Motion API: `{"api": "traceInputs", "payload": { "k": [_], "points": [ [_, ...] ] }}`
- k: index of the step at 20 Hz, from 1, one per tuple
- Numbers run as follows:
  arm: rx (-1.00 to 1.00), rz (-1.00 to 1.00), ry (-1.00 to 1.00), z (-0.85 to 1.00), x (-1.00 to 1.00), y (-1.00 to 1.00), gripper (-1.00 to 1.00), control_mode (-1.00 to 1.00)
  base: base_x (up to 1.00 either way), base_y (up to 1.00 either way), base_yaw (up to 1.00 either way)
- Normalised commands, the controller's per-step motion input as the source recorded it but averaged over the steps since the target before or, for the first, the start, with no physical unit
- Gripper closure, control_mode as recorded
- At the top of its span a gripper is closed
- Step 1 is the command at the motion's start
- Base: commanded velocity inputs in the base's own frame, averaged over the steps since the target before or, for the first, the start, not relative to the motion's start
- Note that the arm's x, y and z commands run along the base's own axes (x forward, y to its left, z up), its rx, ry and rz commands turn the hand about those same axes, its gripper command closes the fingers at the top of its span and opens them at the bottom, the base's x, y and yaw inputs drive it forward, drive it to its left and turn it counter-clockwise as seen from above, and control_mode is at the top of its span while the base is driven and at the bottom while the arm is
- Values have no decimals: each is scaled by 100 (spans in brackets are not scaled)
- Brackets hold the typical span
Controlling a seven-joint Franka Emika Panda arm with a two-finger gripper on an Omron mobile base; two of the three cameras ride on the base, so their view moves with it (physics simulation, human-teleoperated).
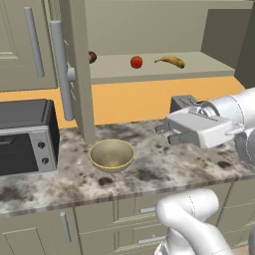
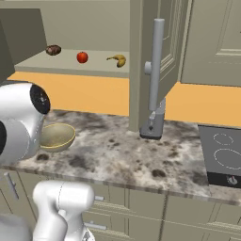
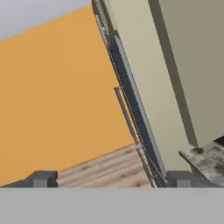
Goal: Open the cabinet. Pick the apple and banana from the cabinet and place them into the bowl. Then close the cabinet.
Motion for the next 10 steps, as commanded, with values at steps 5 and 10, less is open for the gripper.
{"api": "traceInputs", "payload": {
  "k": [5,10],
  "points": [
    [0,-39,-5,0,-27,-79,-100,-100,0,0,0],
    [0,-55,2,6,-1,-62,-100,-100,0,0,0]
  ]
}}
